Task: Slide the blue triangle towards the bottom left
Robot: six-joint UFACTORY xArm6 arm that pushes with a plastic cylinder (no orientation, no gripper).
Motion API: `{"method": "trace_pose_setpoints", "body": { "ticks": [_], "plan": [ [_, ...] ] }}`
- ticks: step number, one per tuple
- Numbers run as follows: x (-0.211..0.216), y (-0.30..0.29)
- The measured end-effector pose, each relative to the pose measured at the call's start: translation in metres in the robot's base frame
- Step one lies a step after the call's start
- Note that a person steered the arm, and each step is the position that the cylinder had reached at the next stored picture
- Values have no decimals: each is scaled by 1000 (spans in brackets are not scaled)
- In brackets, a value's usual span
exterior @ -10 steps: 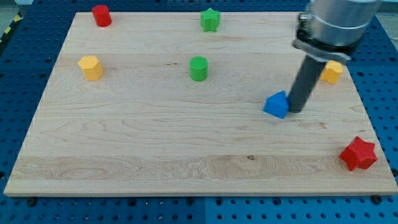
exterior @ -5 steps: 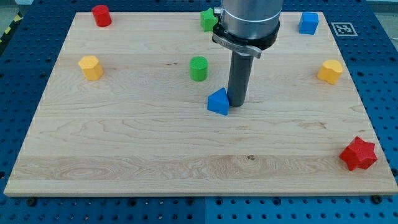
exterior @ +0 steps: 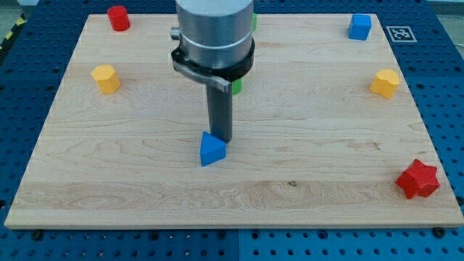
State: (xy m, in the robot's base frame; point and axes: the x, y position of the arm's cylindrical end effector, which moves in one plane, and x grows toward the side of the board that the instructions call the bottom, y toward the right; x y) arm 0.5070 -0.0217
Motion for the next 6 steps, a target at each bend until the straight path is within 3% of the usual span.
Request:
{"method": "trace_pose_setpoints", "body": {
  "ticks": [4,6],
  "plan": [
    [88,-16],
    [87,-42]
  ]
}}
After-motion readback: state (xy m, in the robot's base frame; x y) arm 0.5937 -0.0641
